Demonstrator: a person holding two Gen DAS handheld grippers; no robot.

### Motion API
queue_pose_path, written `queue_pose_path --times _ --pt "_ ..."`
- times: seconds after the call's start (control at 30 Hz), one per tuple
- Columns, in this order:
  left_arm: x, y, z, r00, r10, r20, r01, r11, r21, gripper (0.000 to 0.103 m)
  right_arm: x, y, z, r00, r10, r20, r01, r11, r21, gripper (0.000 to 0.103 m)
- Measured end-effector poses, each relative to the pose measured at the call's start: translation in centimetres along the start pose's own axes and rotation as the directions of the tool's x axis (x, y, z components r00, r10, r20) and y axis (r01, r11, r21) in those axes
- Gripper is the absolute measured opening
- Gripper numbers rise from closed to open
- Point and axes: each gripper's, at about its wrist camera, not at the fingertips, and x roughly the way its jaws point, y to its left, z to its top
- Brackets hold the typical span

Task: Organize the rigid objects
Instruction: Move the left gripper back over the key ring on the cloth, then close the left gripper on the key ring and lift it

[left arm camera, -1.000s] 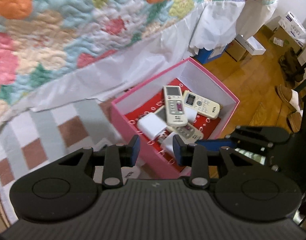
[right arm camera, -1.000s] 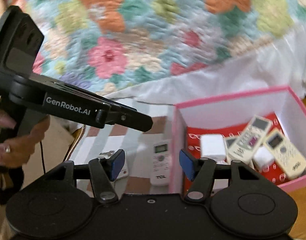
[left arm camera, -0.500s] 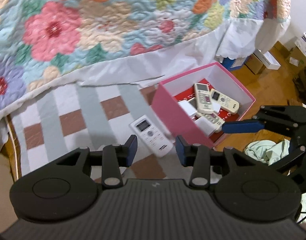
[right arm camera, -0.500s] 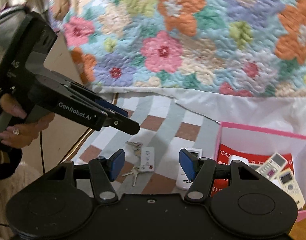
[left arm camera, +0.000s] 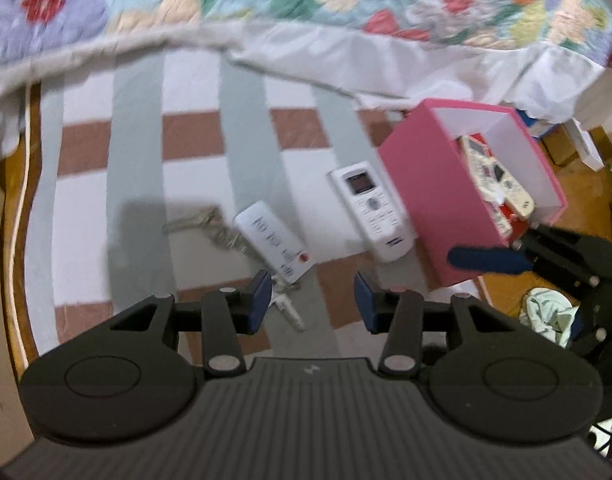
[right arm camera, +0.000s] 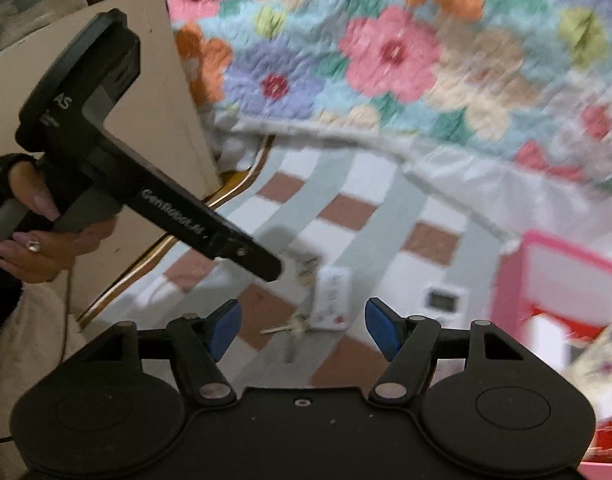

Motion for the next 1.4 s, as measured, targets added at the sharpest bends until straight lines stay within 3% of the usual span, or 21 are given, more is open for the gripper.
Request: queue_pose_path --times 0.17,0.3,0.47,0.63,0.73,0.83,0.87,0.97,1.1,1.2,1.4 --pt "2.5 2.6 -0.8 0.999 0.002 -0.035 -0.005 0.998 -0.070 0.046 4.6 -0.5 -1.0 0.991 0.076 -0.107 -0.068 0.995 0.075 0.073" --pt "4.6 2.9 -1.8 0.999 0.046 -0.029 -0.047 0.998 -0.038 0.049 8.0 -1.0 -2.2 0.982 0.043 -0.184 -0.017 0.990 0.139 0.073" --pt "6.8 3.1 -2.3 0.998 0.053 -0.042 -0.055 0.998 -0.041 0.051 10.8 -1.0 -3.0 0.980 0.025 -0.199 0.006 0.988 0.152 0.073" --pt "9.4 3.3 -2.4 0.994 0.095 -0.057 -0.097 0.995 -0.019 0.051 12.0 -0.4 -3.1 0.987 -0.013 -0.163 0.031 0.993 0.110 0.072" --pt "9.7 2.7 -2.3 0.996 0.084 -0.012 -0.084 0.996 0.006 0.053 12.6 0.0 -2.7 0.988 -0.057 -0.142 0.066 0.996 0.058 0.070" --pt "10.2 2.1 -2.4 0.999 0.042 -0.026 -0.042 0.999 0.015 0.047 13.1 0.7 -2.5 0.983 -0.134 -0.124 0.134 0.991 -0.010 0.055" --pt "10.3 2.0 -2.4 0.999 0.014 -0.049 -0.013 1.000 0.014 0.034 13.3 1.0 -2.3 0.979 -0.164 -0.122 0.161 0.986 -0.034 0.046" --pt "10.3 2.7 -2.3 0.998 -0.009 -0.062 0.007 0.999 -0.035 0.029 12.8 0.8 -2.4 0.979 -0.166 -0.121 0.166 0.986 -0.004 0.034" --pt "10.7 5.3 -2.4 0.985 -0.147 -0.087 0.124 0.964 -0.234 0.020 12.0 0.3 -3.0 0.979 -0.165 -0.120 0.173 0.983 0.058 0.015" --pt "11.0 5.9 -2.7 0.979 -0.182 -0.090 0.149 0.946 -0.288 0.019 11.8 -0.1 -3.3 0.984 -0.136 -0.112 0.146 0.986 0.086 0.012" --pt "11.2 5.2 -2.7 0.986 -0.152 -0.071 0.127 0.952 -0.277 0.020 11.8 -1.7 -3.7 0.993 -0.074 -0.092 0.091 0.976 0.199 0.011"
